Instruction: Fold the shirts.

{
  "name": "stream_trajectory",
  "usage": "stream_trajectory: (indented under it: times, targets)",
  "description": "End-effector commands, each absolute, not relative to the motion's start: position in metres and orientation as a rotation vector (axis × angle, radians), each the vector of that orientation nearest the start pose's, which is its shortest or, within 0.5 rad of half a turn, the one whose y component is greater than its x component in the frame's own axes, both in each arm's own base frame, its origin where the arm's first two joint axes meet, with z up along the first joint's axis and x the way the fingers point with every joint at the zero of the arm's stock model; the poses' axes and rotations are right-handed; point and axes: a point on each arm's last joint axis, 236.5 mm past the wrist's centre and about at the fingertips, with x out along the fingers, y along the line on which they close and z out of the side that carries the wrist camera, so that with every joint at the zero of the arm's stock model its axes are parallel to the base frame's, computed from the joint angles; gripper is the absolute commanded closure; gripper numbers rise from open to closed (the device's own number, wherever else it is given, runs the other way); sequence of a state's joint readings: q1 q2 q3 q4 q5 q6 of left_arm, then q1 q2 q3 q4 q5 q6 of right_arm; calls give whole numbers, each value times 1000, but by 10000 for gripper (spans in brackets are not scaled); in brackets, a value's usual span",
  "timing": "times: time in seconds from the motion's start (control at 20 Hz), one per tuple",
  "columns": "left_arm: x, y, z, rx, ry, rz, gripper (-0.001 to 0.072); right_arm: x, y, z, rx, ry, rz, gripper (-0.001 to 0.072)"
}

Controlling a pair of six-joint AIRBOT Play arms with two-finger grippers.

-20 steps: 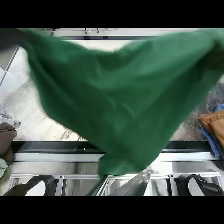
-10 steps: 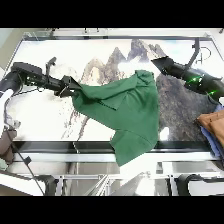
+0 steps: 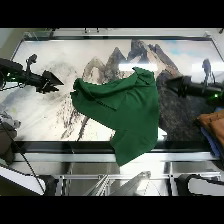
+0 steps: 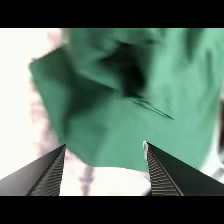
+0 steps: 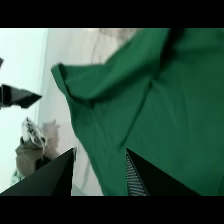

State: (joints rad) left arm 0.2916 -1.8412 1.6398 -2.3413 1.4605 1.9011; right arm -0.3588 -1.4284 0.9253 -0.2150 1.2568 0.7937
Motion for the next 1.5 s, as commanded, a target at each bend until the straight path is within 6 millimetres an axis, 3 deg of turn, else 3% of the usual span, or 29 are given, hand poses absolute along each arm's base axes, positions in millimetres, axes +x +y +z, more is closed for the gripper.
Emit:
stream_trajectory:
  times: [0.0, 0.1, 0.25, 0.35, 0.55, 0.6, 0.65, 0.7, 0.75, 0.9, 0.95, 1.05, 1.3, 1.45]
  targets:
    - [475, -11, -45, -628, 1376, -434, 182, 355, 91, 19, 948, 943, 622, 346]
    - [477, -23, -71, -635, 1413, -438, 182, 336, 98, 21, 928, 929, 619, 346]
    - [479, -48, -104, -627, 1457, -451, 182, 324, 104, 39, 879, 876, 635, 346]
    - [475, -67, -117, -610, 1493, -476, 181, 320, 105, 59, 844, 828, 645, 347]
    - [477, -85, -132, -591, 1498, -482, 182, 306, 112, 92, 801, 764, 670, 346]
    - [478, -91, -129, -604, 1495, -496, 197, 301, 114, 95, 809, 776, 668, 346]
    - [479, -96, -125, -624, 1487, -511, 344, 296, 114, 91, 826, 816, 643, 346]
    - [480, -101, -120, -651, 1481, -528, 600, 288, 109, 75, 852, 907, 573, 347]
    - [479, -101, -117, -661, 1483, -539, 693, 278, 101, 54, 849, 1011, 488, 347]
    - [472, -97, -104, -655, 1515, -582, 693, 243, 54, -10, 738, 1268, 175, 319]
    - [470, -93, -99, -658, 1521, -590, 693, 233, 38, -24, 699, 1321, 84, 174]
    - [468, -85, -91, -665, 1531, -606, 693, 212, 23, -46, 694, 1403, -38, 147]
    - [464, -62, -68, -698, 1554, -614, 694, 184, 57, -91, 890, 1460, -46, 148]
    - [465, -50, -61, -715, 1537, -593, 694, 176, 90, -106, 1001, 1468, 24, 152]
